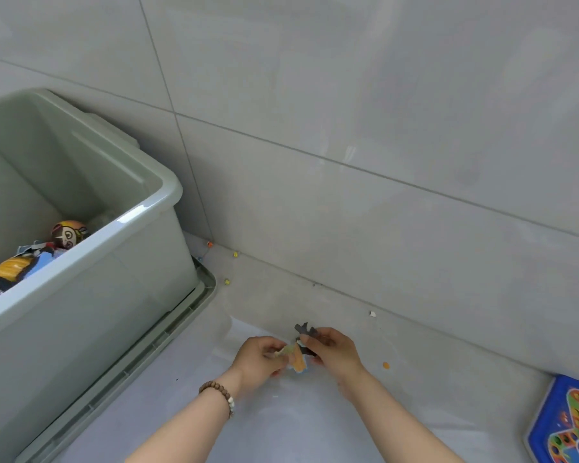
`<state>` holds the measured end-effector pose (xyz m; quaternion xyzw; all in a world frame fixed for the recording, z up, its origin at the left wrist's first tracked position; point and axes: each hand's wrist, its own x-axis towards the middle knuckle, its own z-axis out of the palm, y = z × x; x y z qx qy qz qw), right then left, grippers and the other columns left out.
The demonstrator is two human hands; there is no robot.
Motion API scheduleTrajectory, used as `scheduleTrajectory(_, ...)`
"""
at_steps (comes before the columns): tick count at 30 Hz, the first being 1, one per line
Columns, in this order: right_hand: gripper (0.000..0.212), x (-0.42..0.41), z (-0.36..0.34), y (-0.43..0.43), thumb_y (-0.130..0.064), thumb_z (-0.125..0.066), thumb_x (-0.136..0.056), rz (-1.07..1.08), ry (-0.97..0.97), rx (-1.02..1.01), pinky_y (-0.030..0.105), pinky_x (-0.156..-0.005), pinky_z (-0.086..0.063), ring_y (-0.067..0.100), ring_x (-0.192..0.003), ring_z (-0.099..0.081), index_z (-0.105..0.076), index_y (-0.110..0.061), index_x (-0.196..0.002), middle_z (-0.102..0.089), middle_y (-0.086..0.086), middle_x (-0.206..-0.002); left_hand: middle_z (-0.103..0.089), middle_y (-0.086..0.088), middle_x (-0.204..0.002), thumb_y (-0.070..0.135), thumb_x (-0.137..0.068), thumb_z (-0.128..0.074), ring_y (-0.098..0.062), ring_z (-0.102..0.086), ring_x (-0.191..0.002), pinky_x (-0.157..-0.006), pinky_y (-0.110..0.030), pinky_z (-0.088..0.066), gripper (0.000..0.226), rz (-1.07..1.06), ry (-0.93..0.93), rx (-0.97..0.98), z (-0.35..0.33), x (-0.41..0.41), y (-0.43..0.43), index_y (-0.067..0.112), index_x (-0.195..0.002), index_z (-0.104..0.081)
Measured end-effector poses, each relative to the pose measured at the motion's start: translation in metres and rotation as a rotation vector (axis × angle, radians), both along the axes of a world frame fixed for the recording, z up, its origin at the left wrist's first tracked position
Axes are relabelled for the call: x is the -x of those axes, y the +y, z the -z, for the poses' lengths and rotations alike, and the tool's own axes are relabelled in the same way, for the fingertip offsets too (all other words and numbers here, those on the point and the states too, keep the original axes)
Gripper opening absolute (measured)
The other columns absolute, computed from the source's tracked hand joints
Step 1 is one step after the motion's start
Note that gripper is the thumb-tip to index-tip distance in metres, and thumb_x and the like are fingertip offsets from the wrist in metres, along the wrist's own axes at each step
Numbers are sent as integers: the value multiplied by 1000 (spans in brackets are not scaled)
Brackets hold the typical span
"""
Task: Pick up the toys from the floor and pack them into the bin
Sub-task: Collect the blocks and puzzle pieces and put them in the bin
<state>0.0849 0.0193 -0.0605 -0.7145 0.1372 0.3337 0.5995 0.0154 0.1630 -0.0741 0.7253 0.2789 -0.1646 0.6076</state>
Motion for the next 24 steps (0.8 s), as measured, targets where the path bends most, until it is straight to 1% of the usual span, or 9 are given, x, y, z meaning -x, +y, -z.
scheduleTrajectory(4,24,-5,-75,20,-19,-68,-84,-126,-105,-80,19,-60,-47,12,-82,-70,-61,-9,-105,-73,1,-92,-65,0,-68,18,-84,-69,-4,-57,-56,-54,-14,-47,10,-125,-134,43,-80,5,19,9,-83,-65)
scheduleTrajectory(7,20,1,-145,60,-20,-65,-86,-203,-192,-210,18,-59,-46,9,-79,-69,-60,-13,-104,-73,-4,-89,-68,-8,-71,19,-84,-68,-10,-63,-56,-52,-21,-52,19,-292,-284,-27,-165,18,51,1,-85,-65)
scheduleTrajectory(13,18,46,-251,201,-14,-65,-87,-327,-141,-424,19,-61,-51,11,-70,-64,-58,-10,-103,-69,0,-85,-69,-9,-72,19,-82,-71,-10,-62,-53,-51,-29,-55,15,-557,-441,-250,-287,82,158,7,-89,-66)
scheduleTrajectory(15,23,61,-262,241,-16,-60,-91,-346,-154,-341,20,-61,-53,13,-73,-60,-54,-6,-110,-63,4,-94,-70,-10,-86,26,-81,-72,-15,-64,-68,-65,-34,-54,34,-609,-361,-324,-295,105,200,6,-107,-61)
scheduleTrajectory(17,39,73,-261,257,-22,-58,-92,-369,-245,-134,29,-75,-53,19,-88,-60,-49,-4,-125,-59,9,-113,-65,-10,-113,40,-82,-69,-19,-62,-93,-79,-30,-48,62,-626,-176,-392,-295,135,231,6,-129,-47)
scheduleTrajectory(18,45,79,-261,254,-25,-58,-91,-409,-299,-22,33,-83,-50,22,-97,-59,-47,-5,-130,-57,11,-121,-59,-10,-123,45,-83,-66,-20,-59,-98,-79,-28,-44,70,-615,-75,-426,-293,153,240,6,-135,-40)
scheduleTrajectory(20,46,85,-267,230,-26,-59,-90,-483,-385,131,31,-93,-45,23,-108,-56,-49,-8,-130,-56,11,-126,-54,-11,-128,48,-85,-61,-23,-56,-102,-79,-28,-43,72,-578,13,-479,-296,182,244,6,-137,-36)
scheduleTrajectory(22,38,82,-283,189,-23,-60,-89,-544,-459,215,26,-94,-41,22,-115,-54,-55,-8,-124,-58,8,-125,-52,-10,-132,43,-87,-61,-24,-54,-112,-86,-29,-43,64,-576,-37,-522,-306,199,237,8,-136,-38)
scheduleTrajectory(24,33,74,-303,137,-19,-62,-88,-555,-502,308,24,-93,-40,20,-115,-56,-59,-6,-119,-61,8,-124,-53,-8,-132,40,-88,-60,-22,-54,-111,-85,-29,-45,58,-551,-113,-529,-323,201,220,11,-135,-40)
